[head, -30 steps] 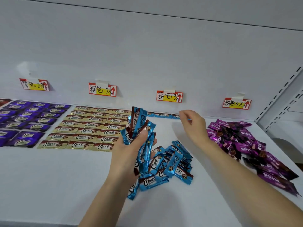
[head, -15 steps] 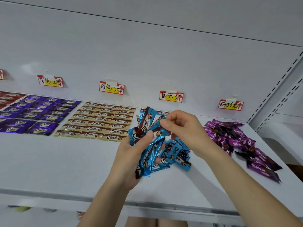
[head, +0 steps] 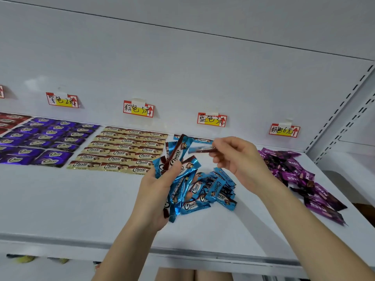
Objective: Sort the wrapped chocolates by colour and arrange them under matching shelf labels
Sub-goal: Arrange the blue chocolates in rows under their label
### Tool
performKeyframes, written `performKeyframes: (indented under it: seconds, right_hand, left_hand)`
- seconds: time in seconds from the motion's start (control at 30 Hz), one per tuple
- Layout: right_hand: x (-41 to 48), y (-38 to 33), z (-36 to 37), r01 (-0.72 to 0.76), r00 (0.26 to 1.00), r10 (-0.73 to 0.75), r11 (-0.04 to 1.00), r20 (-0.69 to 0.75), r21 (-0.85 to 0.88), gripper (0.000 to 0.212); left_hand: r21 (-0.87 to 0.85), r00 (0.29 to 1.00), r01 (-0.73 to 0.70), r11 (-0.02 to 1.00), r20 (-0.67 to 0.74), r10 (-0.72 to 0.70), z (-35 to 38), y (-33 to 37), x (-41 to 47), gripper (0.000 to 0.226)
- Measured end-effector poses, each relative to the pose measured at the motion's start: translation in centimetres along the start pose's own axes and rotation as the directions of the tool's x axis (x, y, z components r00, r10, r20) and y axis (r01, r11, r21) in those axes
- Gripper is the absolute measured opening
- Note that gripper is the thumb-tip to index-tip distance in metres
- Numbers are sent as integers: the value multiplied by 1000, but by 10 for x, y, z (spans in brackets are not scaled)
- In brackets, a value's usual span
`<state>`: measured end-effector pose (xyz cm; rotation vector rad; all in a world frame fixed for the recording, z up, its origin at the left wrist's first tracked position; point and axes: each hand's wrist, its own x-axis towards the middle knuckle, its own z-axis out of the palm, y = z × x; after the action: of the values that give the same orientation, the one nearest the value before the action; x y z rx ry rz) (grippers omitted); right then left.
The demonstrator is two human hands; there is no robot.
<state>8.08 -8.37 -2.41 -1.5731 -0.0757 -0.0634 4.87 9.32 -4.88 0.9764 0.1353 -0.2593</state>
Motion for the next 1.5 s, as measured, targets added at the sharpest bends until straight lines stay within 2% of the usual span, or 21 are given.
performKeyframes:
  seconds: [0.03, 0.17, 0.3, 0.5, 0.63, 0.73, 0.83, 0.87, 0.93, 1.0, 1.07, 1.17, 1.23, 1.33, 1.5]
  right_hand:
    - [4, 2, -2, -3, 1000, 3, 1000, -17, -27, 8]
    - [19, 15, -5, 5, 998, -14, 985, -54, -172, 19]
    - [44, 29, -4, 8, 998, -23, 970, -60, -245, 17]
    - [94, 57, 6, -107, 994, 87, 910, -67, -400, 14]
    - [116, 69, 11, -115, 989, 149, 822, 16, -558, 18]
    - [125, 71, 11, -22, 991, 115, 665, 73, -746, 30]
    - [125, 76, 10, 41, 999, -39, 325, 30, -945, 37]
    - [124, 78, 12, 34, 996, -93, 246, 11, -969, 37]
    - [121, 82, 20, 8, 993, -118, 168, -12, -986, 46]
    - [119, 87, 29, 8, 998, -64, 107, 1, -994, 54]
    - [118, 88, 34, 30, 1000, -6, 116, 29, -993, 47]
    - [117, 82, 27, 105, 989, 68, 294, 130, -950, 27]
    - [115, 76, 19, 136, 974, 120, 364, 191, -922, 29]
    - [110, 74, 8, 96, 989, 69, 345, 127, -934, 35]
    - [103, 82, 17, 105, 995, -28, 265, 101, -959, 26]
  left_hand:
    - [7, 1000, -2, 1000, -22, 2, -2, 1, 4, 20]
    - [50, 995, -34, 998, -91, 38, -12, 4, 20, 15]
    - [81, 990, -14, 997, -142, 25, -23, 7, 36, 12]
    - [105, 981, -5, 994, -193, 25, -39, 10, 55, 14]
    - [107, 980, 8, 994, -198, 14, -45, 8, 62, 14]
    - [98, 977, 22, 995, -212, -1, -47, 6, 65, 14]
    - [87, 977, 34, 996, -211, -15, -49, 5, 67, 15]
    - [82, 978, 36, 996, -208, -18, -49, 5, 67, 15]
    - [77, 979, 33, 996, -204, -17, -50, 4, 68, 15]
    - [78, 979, 32, 996, -202, -15, -50, 3, 68, 15]
    - [78, 980, 31, 996, -201, -15, -50, 4, 67, 14]
    - [75, 980, 37, 996, -196, -22, -51, 5, 66, 15]
    - [74, 981, 41, 996, -192, -27, -51, 5, 66, 18]
    - [62, 981, 49, 997, -189, -36, -50, 5, 65, 20]
    - [55, 981, 57, 997, -188, -45, -51, 6, 65, 18]
